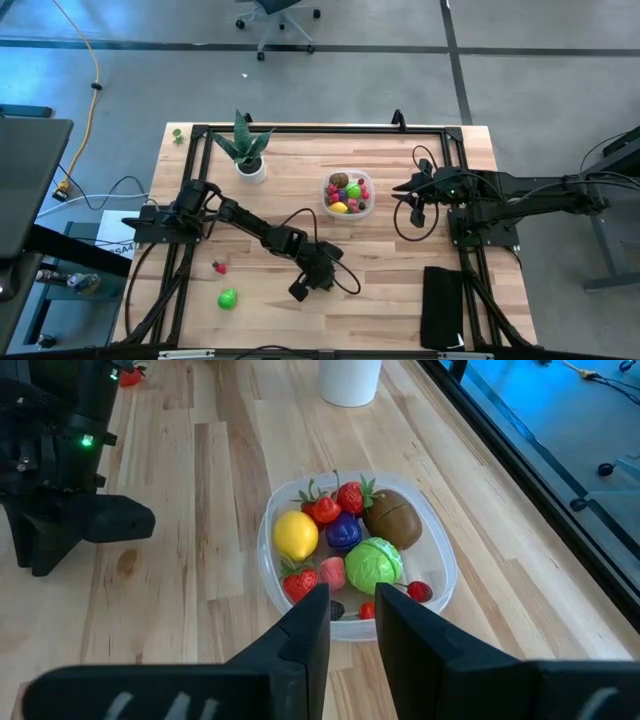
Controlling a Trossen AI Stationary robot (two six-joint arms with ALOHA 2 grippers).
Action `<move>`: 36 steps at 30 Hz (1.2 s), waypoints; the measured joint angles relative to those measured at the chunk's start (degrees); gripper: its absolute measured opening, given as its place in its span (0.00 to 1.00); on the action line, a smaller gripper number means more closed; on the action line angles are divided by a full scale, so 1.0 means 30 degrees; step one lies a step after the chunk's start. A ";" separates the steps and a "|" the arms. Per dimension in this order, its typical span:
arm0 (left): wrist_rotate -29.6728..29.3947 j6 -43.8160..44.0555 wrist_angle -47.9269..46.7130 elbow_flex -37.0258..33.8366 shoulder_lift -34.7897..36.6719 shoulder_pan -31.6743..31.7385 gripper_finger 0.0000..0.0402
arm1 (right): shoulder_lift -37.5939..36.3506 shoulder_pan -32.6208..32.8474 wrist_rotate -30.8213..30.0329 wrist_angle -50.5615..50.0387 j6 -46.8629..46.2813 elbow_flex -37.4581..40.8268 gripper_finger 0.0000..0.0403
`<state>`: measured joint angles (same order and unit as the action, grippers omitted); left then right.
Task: Pick and placing Produce into tupperware
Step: Put the blueberry into the transparent bin
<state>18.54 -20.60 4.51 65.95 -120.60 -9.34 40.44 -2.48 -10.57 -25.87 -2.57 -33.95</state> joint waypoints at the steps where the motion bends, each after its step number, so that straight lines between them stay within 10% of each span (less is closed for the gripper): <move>1: 0.0000 -0.0004 0.0000 0.0000 0.0000 0.0000 0.16 | 0.0003 0.0000 -0.0005 0.0000 0.0000 0.0000 0.18; 17: 0.0527 -0.0717 -0.0736 -0.0175 0.1005 0.1143 0.16 | -0.0004 0.0000 0.0000 0.0007 0.0000 0.0000 0.18; 36: 0.0211 -0.4640 -0.2297 0.2100 0.3592 0.8015 0.16 | 0.0001 0.0000 -0.0007 0.0000 0.0000 0.0000 0.18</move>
<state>19.17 -34.52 -2.38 72.25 -109.82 14.70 40.44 -2.48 -10.59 -25.87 -2.57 -33.95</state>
